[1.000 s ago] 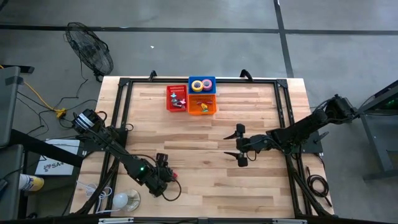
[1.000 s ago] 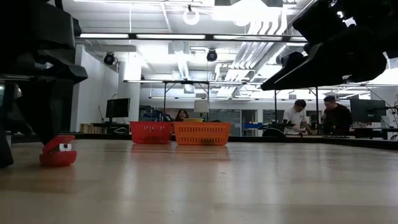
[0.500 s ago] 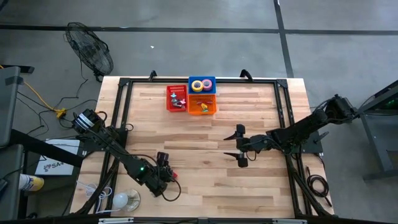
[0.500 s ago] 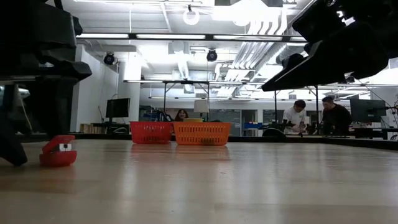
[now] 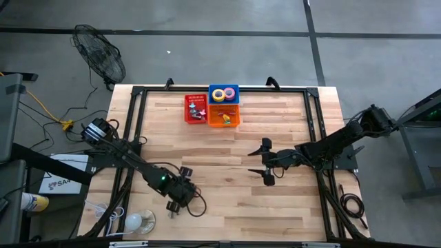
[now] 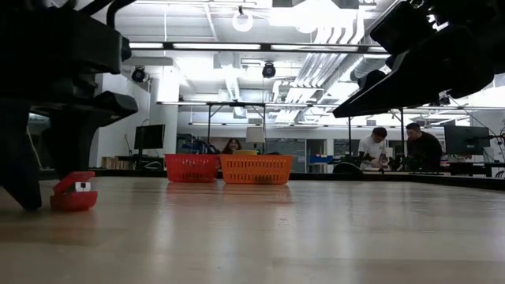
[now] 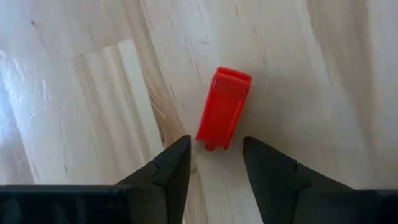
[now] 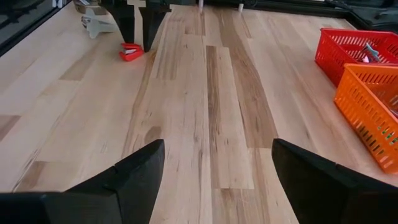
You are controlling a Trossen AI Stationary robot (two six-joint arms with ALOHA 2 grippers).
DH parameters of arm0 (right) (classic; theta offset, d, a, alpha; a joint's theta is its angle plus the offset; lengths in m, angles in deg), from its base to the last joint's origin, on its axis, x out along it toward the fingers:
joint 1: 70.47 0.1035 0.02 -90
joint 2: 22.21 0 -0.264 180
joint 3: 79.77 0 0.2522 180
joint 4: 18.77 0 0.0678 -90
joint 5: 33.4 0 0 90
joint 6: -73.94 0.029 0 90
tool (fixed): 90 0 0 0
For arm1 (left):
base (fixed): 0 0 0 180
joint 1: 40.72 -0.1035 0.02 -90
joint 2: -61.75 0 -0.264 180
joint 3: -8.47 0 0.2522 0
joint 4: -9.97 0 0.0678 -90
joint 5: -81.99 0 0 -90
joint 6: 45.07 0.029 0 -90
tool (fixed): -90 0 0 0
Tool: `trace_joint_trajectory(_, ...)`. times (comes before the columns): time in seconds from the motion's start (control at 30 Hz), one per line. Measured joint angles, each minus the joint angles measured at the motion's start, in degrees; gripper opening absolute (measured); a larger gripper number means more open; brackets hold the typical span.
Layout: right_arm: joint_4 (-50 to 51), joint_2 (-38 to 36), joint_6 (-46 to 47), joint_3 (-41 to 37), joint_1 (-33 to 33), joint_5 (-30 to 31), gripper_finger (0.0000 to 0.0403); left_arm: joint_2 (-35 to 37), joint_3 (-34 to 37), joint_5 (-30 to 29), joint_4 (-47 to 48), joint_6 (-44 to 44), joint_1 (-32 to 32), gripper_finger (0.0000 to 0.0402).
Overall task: Pick and place Stapler, Stapler remover, tape
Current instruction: Put the red stapler into the orange bin
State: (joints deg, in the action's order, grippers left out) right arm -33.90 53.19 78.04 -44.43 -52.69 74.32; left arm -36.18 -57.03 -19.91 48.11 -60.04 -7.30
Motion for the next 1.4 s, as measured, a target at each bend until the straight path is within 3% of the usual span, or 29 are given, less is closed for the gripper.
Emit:
trace_joint_trajectory(0.77, 0.55, 0.01, 3.68, 0.00, 0.00, -0.77, 0.0288, -0.11, -0.02, 0.08, -2.21, 5.93, -0.47, 0.0133)
trace_joint_trajectory(1.03, 1.34, 0.02, 4.00, 0.00, 0.01, -0.77, 0.0288, -0.08, -0.04, 1.55, -2.10, 5.92, -0.47, 0.0062)
trace_joint_trajectory(1.13, 2.22, 0.02, 3.58, 0.02, 0.02, -0.79, 0.0288, -0.07, -0.04, 1.18, -2.45, 5.84, -0.47, 0.0057)
trace_joint_trajectory(1.27, 1.93, 0.02, 3.13, 0.02, 0.00, -0.78, 0.0288, -0.06, 0.13, -3.23, -5.94, 7.21, -0.38, 0.0057)
trace_joint_trajectory(1.4, -0.87, 0.02, 0.27, 0.02, 0.02, -1.29, 0.0288, 0.00, 0.28, -15.83, -12.54, 13.24, -0.80, 0.0059)
